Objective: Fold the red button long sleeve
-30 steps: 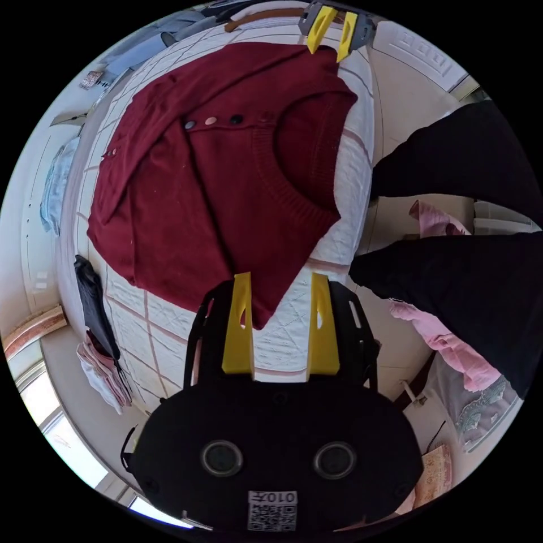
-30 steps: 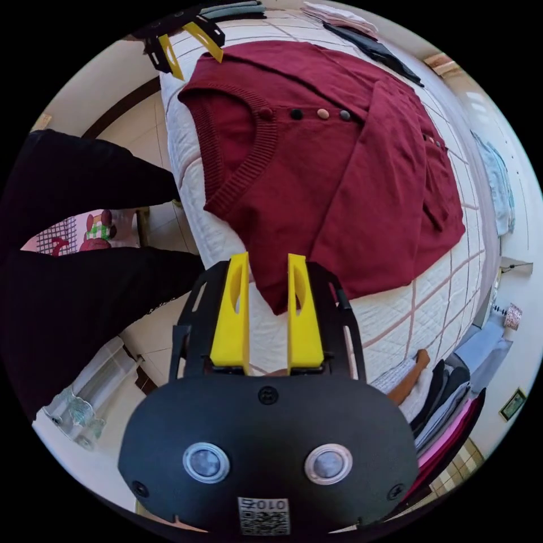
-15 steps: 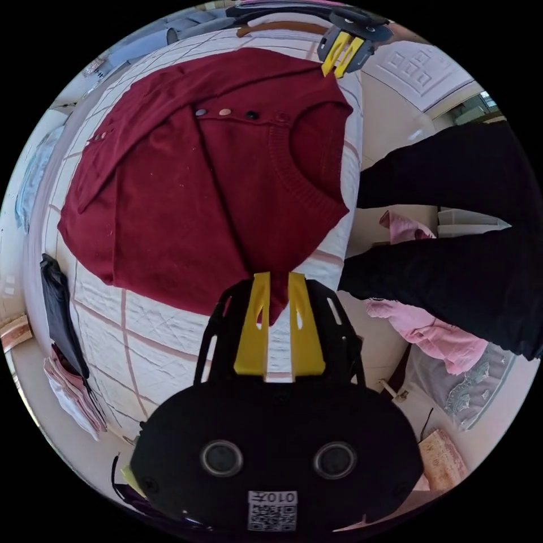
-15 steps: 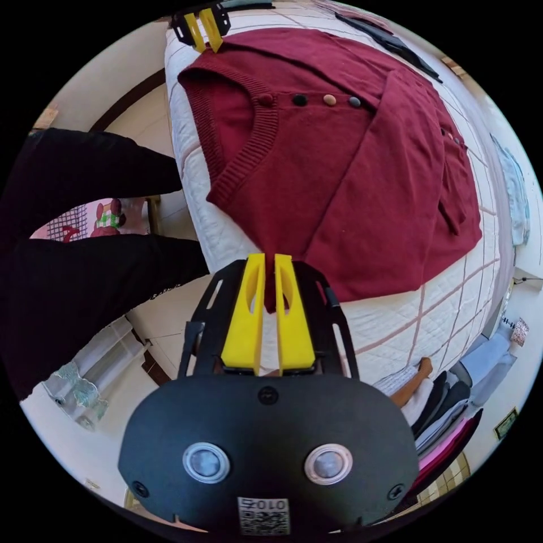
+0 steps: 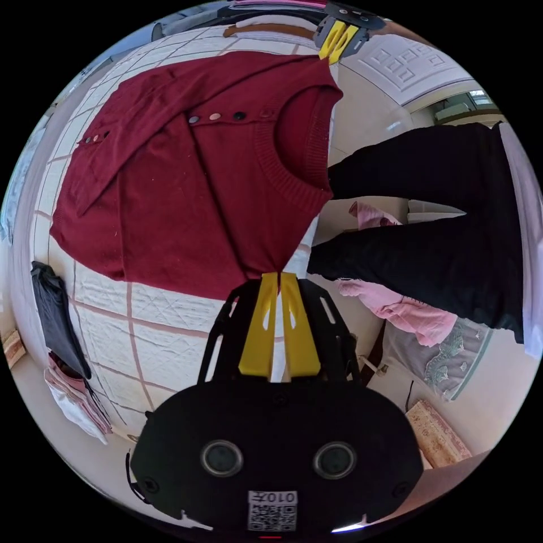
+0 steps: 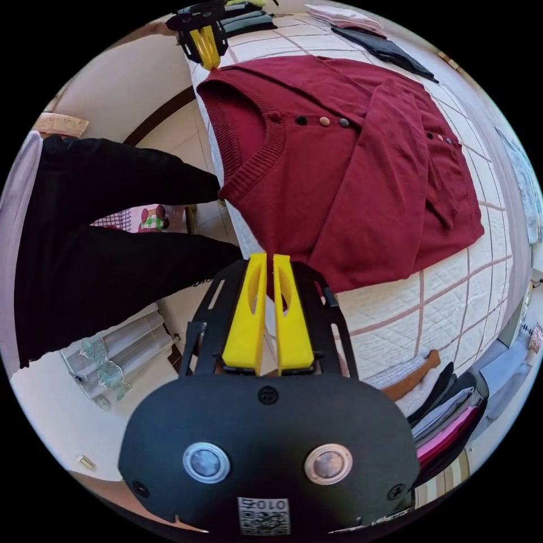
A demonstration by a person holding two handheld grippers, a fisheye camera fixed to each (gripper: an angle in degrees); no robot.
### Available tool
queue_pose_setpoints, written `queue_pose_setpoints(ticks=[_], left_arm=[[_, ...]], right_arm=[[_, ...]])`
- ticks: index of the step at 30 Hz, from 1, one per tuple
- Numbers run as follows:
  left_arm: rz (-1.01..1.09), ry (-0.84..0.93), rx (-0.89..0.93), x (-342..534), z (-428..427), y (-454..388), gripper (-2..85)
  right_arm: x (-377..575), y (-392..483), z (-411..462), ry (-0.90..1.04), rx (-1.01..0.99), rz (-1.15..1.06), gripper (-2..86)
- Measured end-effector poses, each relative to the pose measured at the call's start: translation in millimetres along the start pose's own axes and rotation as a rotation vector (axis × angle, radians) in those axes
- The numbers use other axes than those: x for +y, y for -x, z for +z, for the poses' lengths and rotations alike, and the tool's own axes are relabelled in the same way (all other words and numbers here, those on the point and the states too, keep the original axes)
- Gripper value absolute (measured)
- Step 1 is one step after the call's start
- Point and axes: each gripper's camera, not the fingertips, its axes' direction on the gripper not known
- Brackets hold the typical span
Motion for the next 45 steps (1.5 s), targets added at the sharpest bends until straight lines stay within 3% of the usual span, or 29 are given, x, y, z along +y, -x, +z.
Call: queue_pose_setpoints(ticks=[6, 10, 15, 19, 26, 31, 38, 42, 45], left_arm=[[-0.003, 0.038, 0.199, 3.3, -16.9, -19.8, -0.2], [-0.137, 0.025, 0.291, 9.1, -27.3, 0.2, -0.2], [-0.269, -0.046, 0.328, 17.4, -100.1, 100.5, -0.2], [-0.295, -0.126, 0.35, 14.2, -170.0, 220.1, -0.1], [-0.356, -0.069, 0.52, -26.8, -152.8, 393.6, 0.0], [-0.428, -0.006, 0.625, -39.1, -121.1, 434.9, 0.0], [-0.446, -0.02, 0.633, -44.8, -105.9, 456.9, 0.1], [-0.468, 0.0, 0.58, -46.3, -102.6, 460.7, 0.5], [-0.503, -0.144, 0.53, -33.3, -112.5, 456.0, 1.7]], right_arm=[[38.4, 10.5, -9.1, 0.012, -0.191, 0.085, 3.9], [57.4, -21.6, -30.0, -0.055, -0.252, 0.185, 3.9], [81.4, -135.8, -103.4, -0.224, -0.219, 0.184, 3.8], [78.1, -235.0, -134.9, -0.25, -0.209, 0.144, 4.1], [63.6, -417.9, -103.1, -0.226, -0.478, 0.22, 4.4], [64.2, -473.6, -79.5, -0.174, -0.594, 0.246, 4.4], [74.4, -516.2, -59.5, -0.155, -0.684, 0.263, 4.2], [107.1, -540.5, -61.9, -0.293, -0.576, 0.443, 4.3], [129.8, -531.4, -81.6, -0.449, -0.485, 0.456, 4.8]])
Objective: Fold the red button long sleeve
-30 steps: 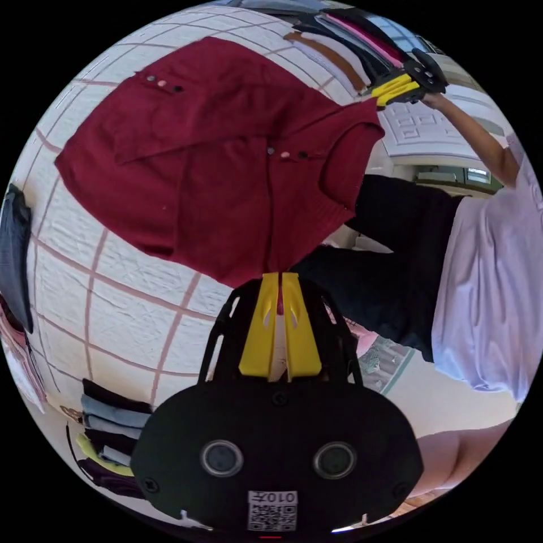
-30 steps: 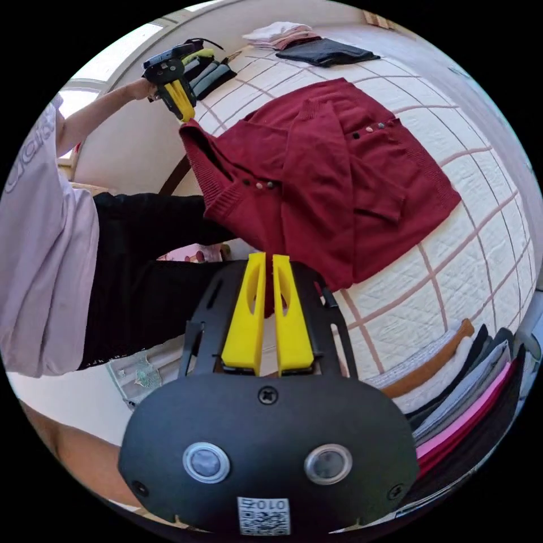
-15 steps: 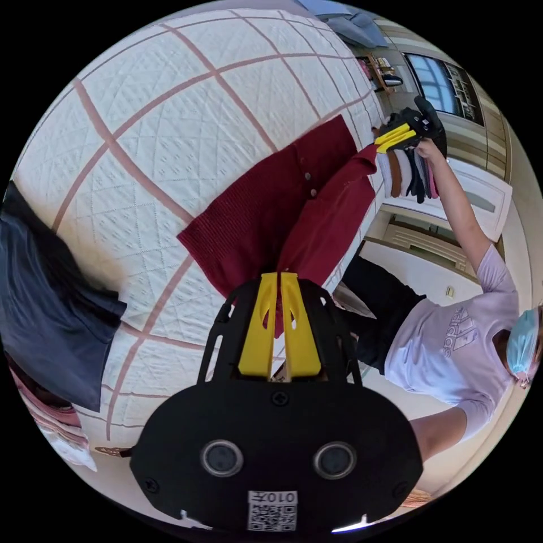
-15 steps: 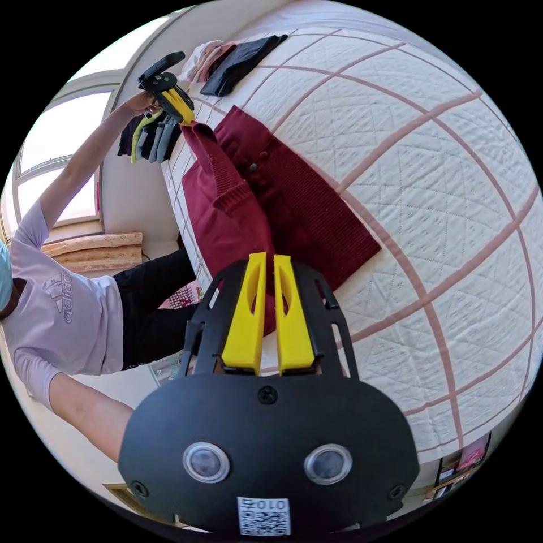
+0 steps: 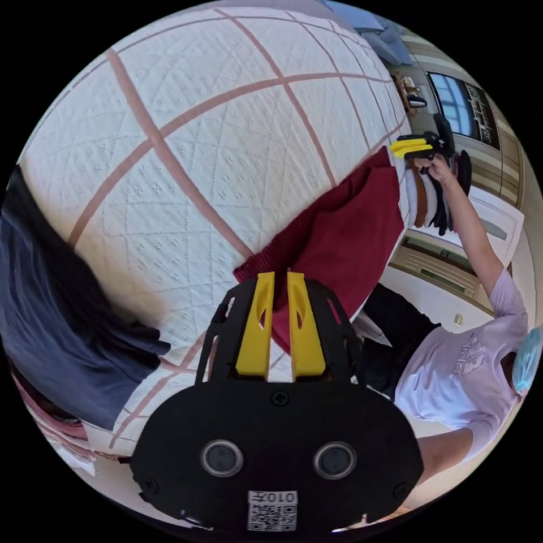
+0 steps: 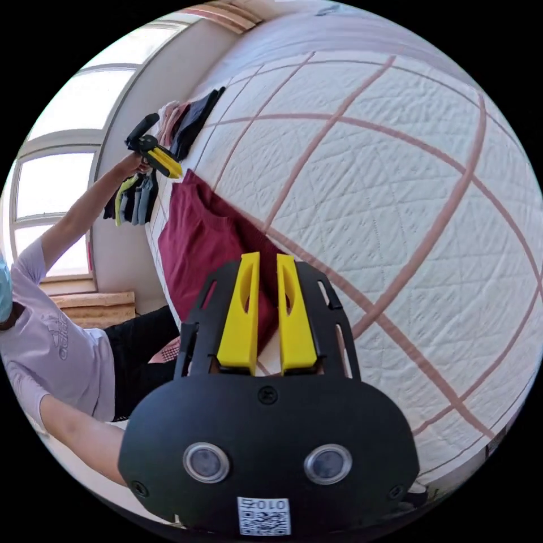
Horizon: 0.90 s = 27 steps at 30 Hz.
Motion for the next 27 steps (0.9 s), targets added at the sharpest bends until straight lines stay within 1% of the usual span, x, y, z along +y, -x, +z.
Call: queue_pose_setpoints(ticks=[2, 3, 4, 5, 6, 7, 8, 9, 10, 11, 12, 14, 16, 18, 19, 20, 21, 22, 23, 24, 26, 27], left_arm=[[0.065, -0.2, 0.032, 23.7, -11.2, -18.1, 2.5], [0.07, -0.235, 0.018, 30.8, -12.7, -24.6, 2.6], [0.084, -0.302, -0.014, 45.7, -13.1, -40.4, 2.8], [0.125, -0.375, -0.007, 59.4, -7.3, -58.2, 2.9], [0.156, -0.394, 0.012, 64.4, -1.1, -66.7, 3.0], [0.2, -0.379, 0.054, 69.3, 17.1, -79.3, 2.9], [0.195, -0.323, 0.046, 69.9, 40.2, -85.2, 2.9], [0.179, -0.294, 0.011, 70.0, 52.1, -86.4, 2.8], [0.13, -0.248, -0.086, 70.8, 74.1, -85.7, 2.6], [0.083, -0.25, -0.164, 73.4, 88.6, -82.6, 2.3], [0.062, -0.266, -0.185, 75.1, 93.4, -80.8, 2.0], [0.016, -0.318, -0.189, 80.6, 107.9, -75.4, 1.3], [-0.014, -0.351, -0.156, 86.6, 116.4, -76.7, 1.2], [-0.069, -0.42, -0.18, 100.5, 118.7, -89.3, 1.7], [-0.107, -0.497, -0.216, 116.5, 117.9, -105.4, 2.3], [-0.154, -0.591, -0.269, 137.4, 117.2, -126.9, 2.8], [-0.174, -0.632, -0.306, 148.2, 118.0, -140.1, 3.1], [-0.174, -0.693, -0.38, 166.6, 123.9, -170.9, 3.7], [-0.14, -0.708, -0.427, 177.5, 136.8, -203.1, 4.2], [-0.109, -0.699, -0.435, 179.9, 146.4, -219.6, 4.4], [0.06, -0.582, -0.476, 176.2, 196.1, -278.0, 5.4], [0.082, -0.544, -0.506, 174.3, 210.2, -289.1, 5.6]], right_arm=[[4.3, 20.3, -2.8, -0.016, 0.063, -0.075, 5.2], [6.2, 36.7, -1.9, -0.023, 0.094, -0.142, 5.2], [7.2, 45.2, -0.8, -0.028, 0.099, -0.178, 5.0], [8.9, 61.5, 2.9, -0.042, 0.087, -0.256, 4.6], [9.4, 74.2, 9.7, -0.045, 0.076, -0.319, 4.5], [8.9, 78.2, 14.5, -0.039, 0.084, -0.331, 4.5], [6.4, 80.7, 26.1, -0.007, 0.117, -0.32, 4.7], [4.1, 77.3, 37.9, 0.023, 0.153, -0.295, 4.8], [3.2, 73.1, 43.3, 0.036, 0.175, -0.271, 4.9], [2.1, 60.8, 53.0, 0.063, 0.225, -0.205, 4.7], [2.2, 48.9, 59.7, 0.088, 0.246, -0.162, 4.1], [3.7, 40.2, 56.9, 0.058, 0.232, -0.124, 3.4], [7.6, 42.4, 52.3, 0.039, 0.243, -0.097, 3.8], [27.2, 57.2, 33.6, -0.072, 0.293, -0.058, 6.6], [35.2, 60.6, 26.3, -0.112, 0.295, -0.037, 7.1], [54.5, 66.1, 12.0, -0.193, 0.3, 0.021, 8.0], [76.3, 70.3, 2.1, -0.246, 0.322, 0.088, 8.8], [87.4, 72.4, -0.6, -0.257, 0.336, 0.117, 9.3], [108.4, 76.4, -1.9, -0.252, 0.36, 0.168, 10.3], [128.1, 79.8, 0.7, -0.228, 0.36, 0.221, 11.5], [156.4, 86.2, 7.5, -0.202, 0.333, 0.282, 12.6], [173.8, 91.7, 13.1, -0.184, 0.324, 0.313, 12.9]])
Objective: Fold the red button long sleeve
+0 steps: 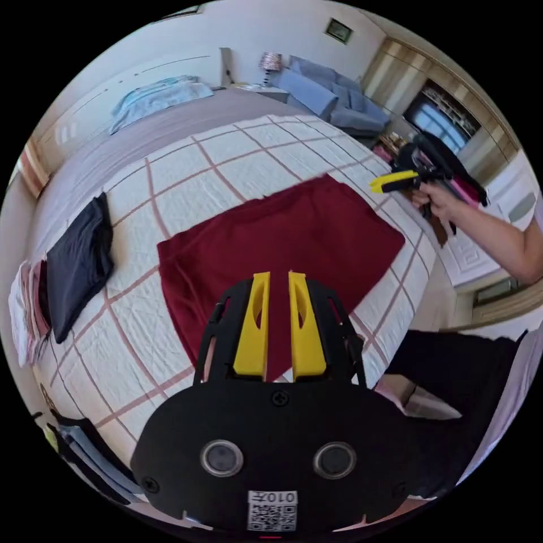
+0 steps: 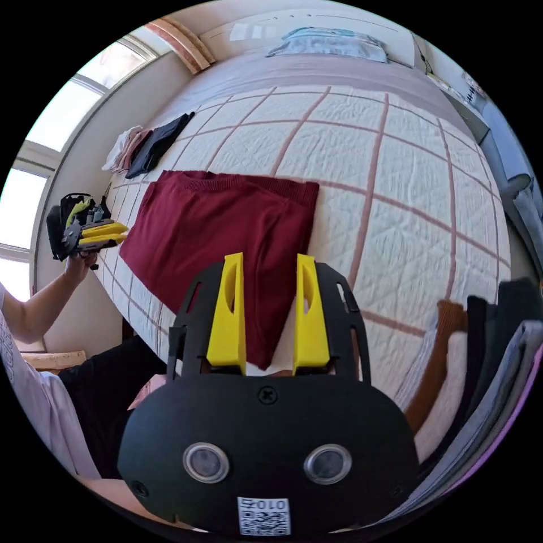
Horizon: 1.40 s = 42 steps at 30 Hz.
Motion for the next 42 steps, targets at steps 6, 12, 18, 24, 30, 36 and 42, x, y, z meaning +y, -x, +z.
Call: queue_pose_setpoints(ticks=[6, 12, 18, 24, 30, 36, 42], left_arm=[[-0.137, 0.145, 0.034, 38.9, 65.9, -41.4, 7.2], [-0.081, 0.087, -0.105, 33.3, 39.7, -94.6, 8.4], [0.307, 0.037, -0.188, 2.2, 51.4, -248.0, 11.1], [0.406, 0.021, -0.351, -23.4, 103.3, -343.4, 11.3], [0.201, 0.018, -0.333, -23.4, 110.4, -327.4, 7.3], [0.238, -0.011, -0.383, 4.4, 115.1, -329.7, 5.0], [0.187, -0.061, -0.375, 26.9, 121.8, -310.8, 3.4]], right_arm=[[63.3, -11.5, 25.1, 0.1, -0.066, 0.174, 12.8], [74.8, -38.3, 39.8, 0.095, -0.221, 0.285, 9.0], [62.1, -52.1, 1.1, 0.111, -0.476, 0.256, 5.7], [27.8, -35.6, -36.8, 0.189, -0.597, 0.13, 5.8], [5.7, -46.2, -48.8, 0.163, -0.622, 0.094, 13.6], [-36.5, -69.3, -15.4, 0.208, -0.647, 0.235, 19.7], [-61.7, -48.5, -23.9, 0.08, -0.66, 0.318, 6.0]])
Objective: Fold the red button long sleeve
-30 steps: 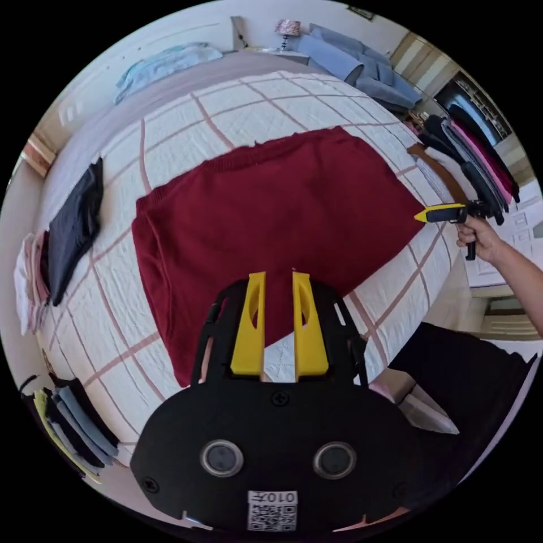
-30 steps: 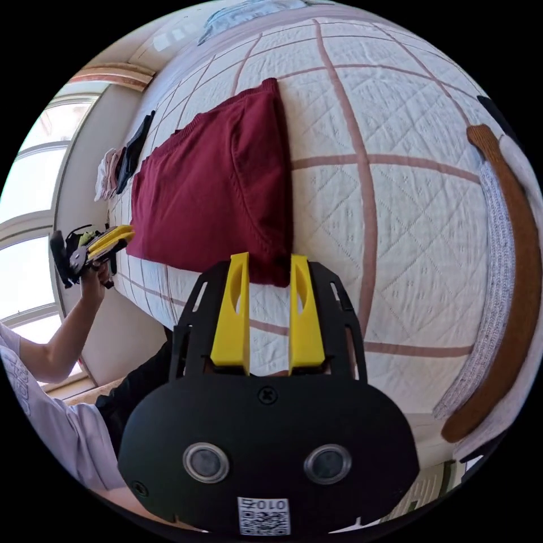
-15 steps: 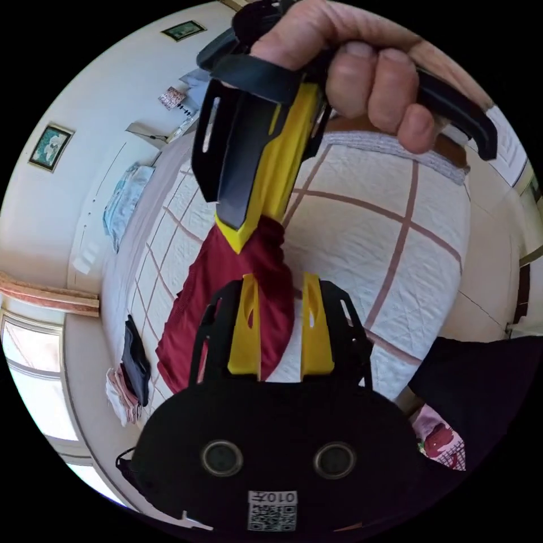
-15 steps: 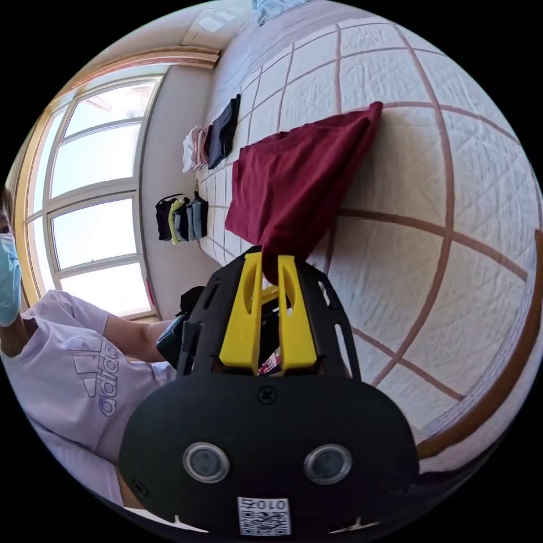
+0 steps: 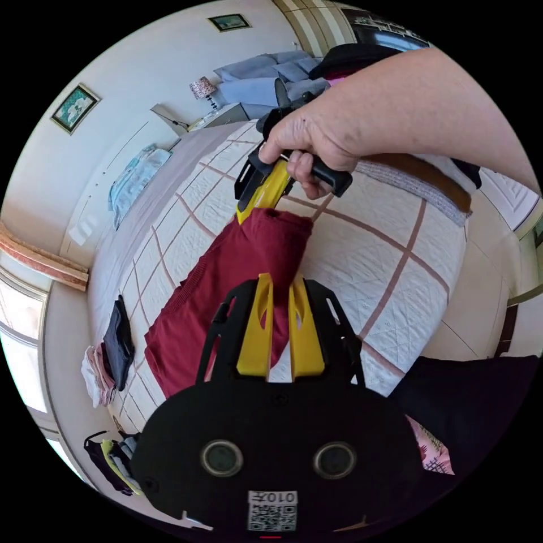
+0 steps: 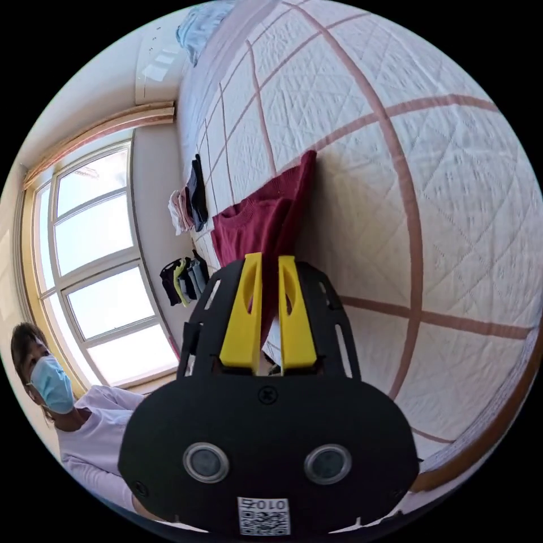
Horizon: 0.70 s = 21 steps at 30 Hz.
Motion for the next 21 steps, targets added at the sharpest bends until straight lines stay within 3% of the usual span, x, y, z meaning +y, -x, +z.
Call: queue_pose_setpoints(ticks=[6, 11, 15, 17, 21], left_arm=[[-0.513, -0.206, 0.363, 86.3, -4.1, 102.2, 1.9], [-1.012, -0.453, 0.61, 246.5, 24.7, 199.6, 1.5], [-1.2, -0.429, 0.596, 337.6, 72.0, 236.4, 1.7], [-1.323, -0.33, 0.612, 383.1, 117.0, 243.5, 2.1], [-1.387, -0.337, 0.676, 413.8, 155.5, 249.0, 3.0]], right_arm=[[21.1, 168.3, 37.8, -0.054, 0.257, -0.34, 5.2], [7.5, 283.0, 148.7, 0.035, 0.379, -0.521, 5.2], [-19.2, 312.8, 290.9, 0.178, 0.493, -0.513, 5.2], [-25.1, 312.3, 338.6, 0.238, 0.562, -0.506, 5.2], [-22.7, 322.9, 373.5, 0.231, 0.597, -0.499, 5.3]])
